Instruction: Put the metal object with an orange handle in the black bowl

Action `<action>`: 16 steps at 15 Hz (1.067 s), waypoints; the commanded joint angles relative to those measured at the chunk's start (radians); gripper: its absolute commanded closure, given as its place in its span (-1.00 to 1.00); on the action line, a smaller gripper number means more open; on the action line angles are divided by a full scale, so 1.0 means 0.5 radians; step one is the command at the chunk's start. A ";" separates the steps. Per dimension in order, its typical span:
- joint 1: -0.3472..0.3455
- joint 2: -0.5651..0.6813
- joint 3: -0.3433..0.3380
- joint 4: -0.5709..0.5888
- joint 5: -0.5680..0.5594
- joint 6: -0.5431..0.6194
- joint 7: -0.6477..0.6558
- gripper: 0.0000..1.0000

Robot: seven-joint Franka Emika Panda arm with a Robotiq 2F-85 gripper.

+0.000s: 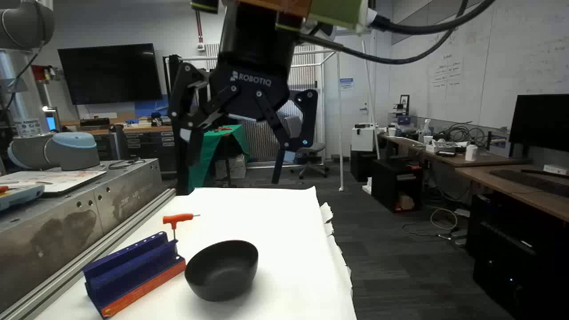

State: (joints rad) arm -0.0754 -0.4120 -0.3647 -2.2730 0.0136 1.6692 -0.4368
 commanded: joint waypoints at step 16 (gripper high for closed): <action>0.118 0.662 0.633 0.296 0.221 0.561 1.028 -1.00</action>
State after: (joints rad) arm -0.0359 -0.2140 -0.1049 -2.2316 0.1228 1.9209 -0.0200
